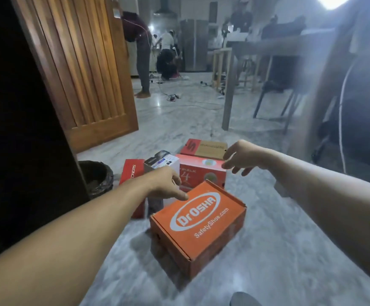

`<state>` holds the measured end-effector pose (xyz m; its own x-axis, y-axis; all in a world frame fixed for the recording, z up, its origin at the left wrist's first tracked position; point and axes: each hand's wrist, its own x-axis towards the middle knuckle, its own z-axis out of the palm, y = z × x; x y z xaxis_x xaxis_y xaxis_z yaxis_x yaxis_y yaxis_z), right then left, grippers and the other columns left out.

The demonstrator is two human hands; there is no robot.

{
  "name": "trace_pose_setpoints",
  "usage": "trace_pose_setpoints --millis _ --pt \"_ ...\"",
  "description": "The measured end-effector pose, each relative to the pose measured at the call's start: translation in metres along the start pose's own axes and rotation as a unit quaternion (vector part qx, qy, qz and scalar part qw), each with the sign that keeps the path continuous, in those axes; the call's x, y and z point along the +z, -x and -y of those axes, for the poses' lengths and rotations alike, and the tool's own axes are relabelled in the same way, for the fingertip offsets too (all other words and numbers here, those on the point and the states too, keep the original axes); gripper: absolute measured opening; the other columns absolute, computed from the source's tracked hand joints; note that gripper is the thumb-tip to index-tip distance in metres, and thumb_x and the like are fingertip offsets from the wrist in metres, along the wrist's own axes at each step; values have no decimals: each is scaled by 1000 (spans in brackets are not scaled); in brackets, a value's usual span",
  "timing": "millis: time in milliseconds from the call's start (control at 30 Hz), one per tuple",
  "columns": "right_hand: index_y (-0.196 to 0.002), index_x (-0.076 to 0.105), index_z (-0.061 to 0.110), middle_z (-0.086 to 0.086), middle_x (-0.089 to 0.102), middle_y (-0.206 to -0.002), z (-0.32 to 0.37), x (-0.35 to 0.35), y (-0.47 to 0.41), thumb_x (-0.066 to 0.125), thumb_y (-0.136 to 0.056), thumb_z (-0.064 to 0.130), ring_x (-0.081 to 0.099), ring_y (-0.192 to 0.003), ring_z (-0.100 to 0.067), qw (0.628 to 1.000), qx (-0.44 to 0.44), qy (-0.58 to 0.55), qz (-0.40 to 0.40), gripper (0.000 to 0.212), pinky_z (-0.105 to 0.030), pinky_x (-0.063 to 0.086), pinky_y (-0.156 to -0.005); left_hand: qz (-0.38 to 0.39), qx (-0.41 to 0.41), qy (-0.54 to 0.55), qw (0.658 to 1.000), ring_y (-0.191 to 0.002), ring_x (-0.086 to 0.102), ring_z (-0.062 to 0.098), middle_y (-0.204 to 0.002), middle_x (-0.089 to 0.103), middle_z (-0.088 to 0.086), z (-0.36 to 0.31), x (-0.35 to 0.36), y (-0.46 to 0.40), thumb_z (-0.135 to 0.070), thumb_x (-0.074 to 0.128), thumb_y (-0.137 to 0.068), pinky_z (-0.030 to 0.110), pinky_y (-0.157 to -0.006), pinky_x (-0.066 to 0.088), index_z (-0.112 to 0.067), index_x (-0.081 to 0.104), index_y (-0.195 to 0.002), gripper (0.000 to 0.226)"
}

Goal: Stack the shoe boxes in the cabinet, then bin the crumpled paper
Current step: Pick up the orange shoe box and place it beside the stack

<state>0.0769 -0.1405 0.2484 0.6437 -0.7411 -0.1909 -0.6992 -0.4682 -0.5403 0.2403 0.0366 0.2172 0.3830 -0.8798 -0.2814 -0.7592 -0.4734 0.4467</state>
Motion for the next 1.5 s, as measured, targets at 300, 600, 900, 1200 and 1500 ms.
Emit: trace_pose_setpoints --millis 300,600,900,1200,1500 --pt "-118 65 7 -14 69 -109 -116 91 -79 73 -83 18 68 -93 -26 993 83 47 67 38 -41 61 -75 45 -121 26 991 -112 59 21 -124 61 5 48 113 -83 -40 80 -72 28 -93 47 -9 56 -129 69" --pt "-143 43 20 -13 44 -138 -183 171 -135 82 -68 31 45 -129 -33 993 83 70 43 85 -41 42 -106 17 -235 270 934 -117 56 24 -131 55 -1 105 213 -99 -37 90 -48 30 -93 47 -21 39 -135 102" --pt "-147 31 23 -14 27 -141 -203 183 -130 96 -40 45 37 -131 -36 994 103 39 1 127 -47 39 -108 -28 -217 318 923 -98 63 18 -111 63 1 110 237 -87 -18 76 -43 37 -90 56 -10 47 -127 90" --pt "-146 24 45 4 61 -128 -202 193 -95 96 -34 52 64 -107 -18 992 -21 -42 117 133 -36 55 -92 20 -260 427 866 -87 60 19 -108 64 2 152 231 -54 -11 76 -51 24 -56 43 -26 40 -125 84" --pt "-128 39 41 10 61 -115 -151 169 -43 95 -43 47 63 -99 -17 993 -42 -40 106 102 -34 55 -86 -52 -183 458 868 -103 63 14 -119 65 -1 147 201 0 -17 93 -54 30 -78 55 -22 41 -126 89"
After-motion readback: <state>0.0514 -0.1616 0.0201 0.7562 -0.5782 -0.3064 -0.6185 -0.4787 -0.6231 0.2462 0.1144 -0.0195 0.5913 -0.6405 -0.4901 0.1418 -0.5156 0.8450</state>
